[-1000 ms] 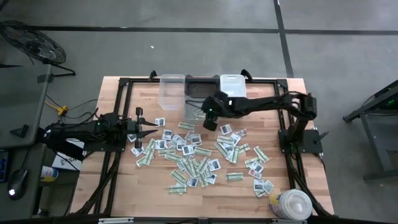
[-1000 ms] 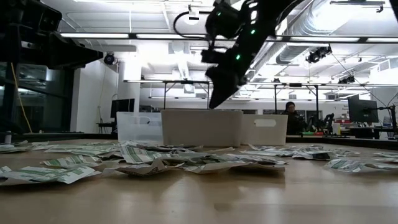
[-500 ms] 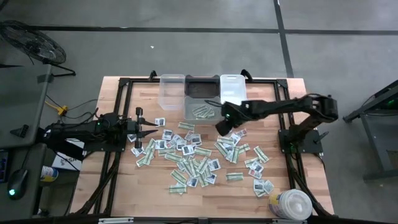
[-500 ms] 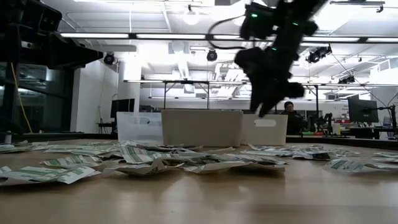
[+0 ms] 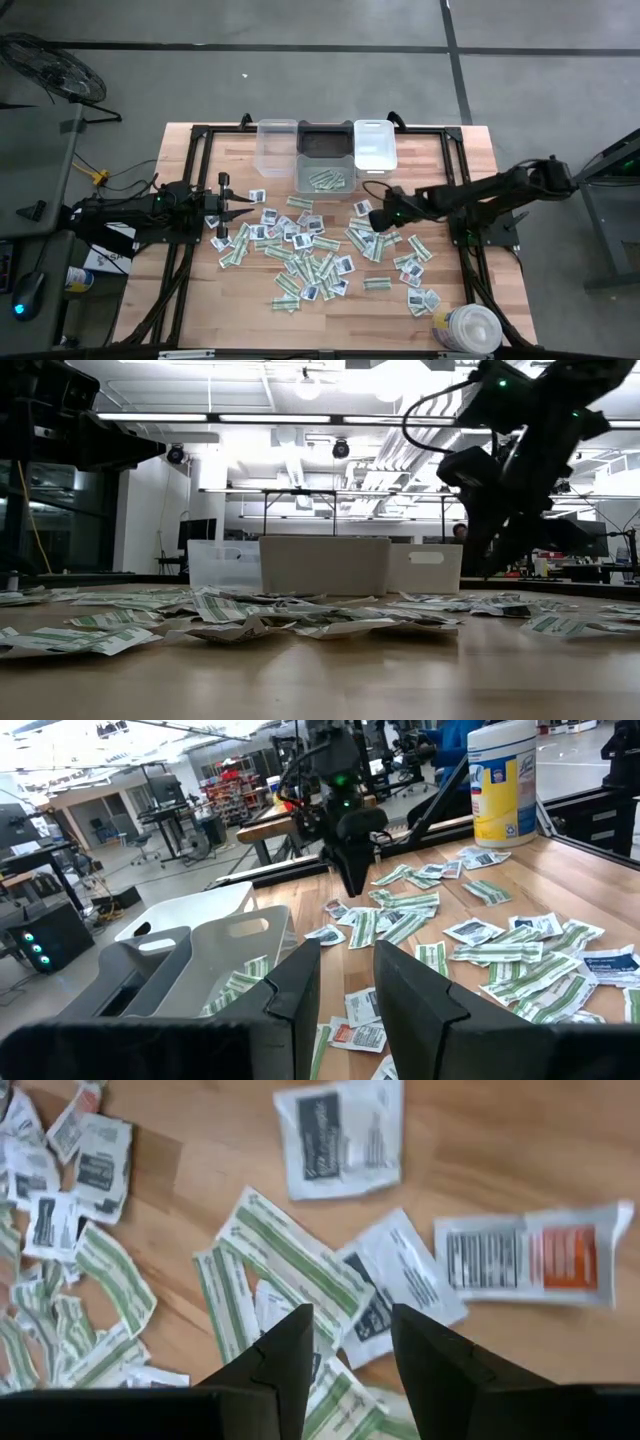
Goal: Pick & Place First Aid Supplies
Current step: Put the bandage pack into the gray bin
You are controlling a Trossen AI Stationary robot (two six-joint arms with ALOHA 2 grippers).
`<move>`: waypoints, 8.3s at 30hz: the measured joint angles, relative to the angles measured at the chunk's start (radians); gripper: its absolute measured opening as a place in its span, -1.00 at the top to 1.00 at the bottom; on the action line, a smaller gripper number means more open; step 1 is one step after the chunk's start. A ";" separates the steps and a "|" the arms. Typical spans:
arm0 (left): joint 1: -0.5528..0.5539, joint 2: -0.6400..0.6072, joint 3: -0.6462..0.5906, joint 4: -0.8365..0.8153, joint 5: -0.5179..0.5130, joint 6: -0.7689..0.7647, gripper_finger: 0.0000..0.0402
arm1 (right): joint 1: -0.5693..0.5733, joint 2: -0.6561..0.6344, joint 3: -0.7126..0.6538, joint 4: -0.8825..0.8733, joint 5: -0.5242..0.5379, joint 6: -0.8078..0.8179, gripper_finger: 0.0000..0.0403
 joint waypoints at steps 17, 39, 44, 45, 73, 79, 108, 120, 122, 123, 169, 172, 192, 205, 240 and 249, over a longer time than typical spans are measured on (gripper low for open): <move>0.000 0.000 0.000 0.000 0.000 0.000 0.52 | 0.055 0.049 -0.024 0.068 0.038 0.208 0.35; 0.000 0.000 0.000 0.000 0.000 0.000 0.52 | 0.052 0.136 -0.023 0.181 0.028 0.190 0.35; 0.000 0.000 0.000 0.000 0.000 0.000 0.52 | 0.052 0.136 -0.023 0.180 0.032 0.178 0.39; 0.000 0.000 0.000 0.000 0.000 0.000 0.52 | 0.052 0.136 -0.023 0.180 0.032 0.178 0.42; 0.000 0.000 0.000 0.000 0.000 0.000 0.52 | 0.024 0.135 -0.023 0.248 0.024 0.042 1.00; 0.000 0.000 0.000 0.000 0.000 0.000 0.52 | 0.026 0.132 -0.023 0.351 0.016 0.020 1.00; 0.000 0.000 0.000 0.000 0.000 0.000 0.52 | 0.009 0.131 -0.011 0.763 0.087 -0.121 1.00; 0.000 0.000 0.000 0.000 0.000 0.000 0.52 | -0.138 0.131 0.097 0.630 0.064 -0.209 1.00; 0.000 0.000 0.000 0.000 0.000 0.000 0.52 | -0.171 0.131 0.123 0.565 0.048 -0.214 1.00; 0.000 0.000 0.000 0.000 0.000 0.000 0.52 | -0.187 0.131 0.136 0.536 0.038 -0.223 1.00; 0.000 0.000 0.000 0.000 0.000 0.000 0.52 | -0.302 0.338 0.369 0.197 -0.086 -0.281 0.48; 0.000 0.000 0.000 0.000 0.000 0.000 0.52 | -0.301 0.322 0.369 0.161 -0.094 -0.298 0.38; 0.000 0.000 0.000 0.000 0.000 0.000 0.52 | -0.212 0.070 0.368 -0.427 -0.097 -0.544 0.33; 0.000 0.000 0.000 0.000 0.000 0.000 0.52 | -0.168 -0.029 0.368 -0.481 0.023 -0.391 0.33; 0.000 0.000 0.000 0.000 0.000 0.000 0.52 | 0.006 0.016 0.074 -0.128 0.183 -0.972 0.33; 0.000 0.000 0.000 0.000 0.000 0.000 0.52 | -0.015 0.116 0.141 -0.053 0.158 -0.880 0.33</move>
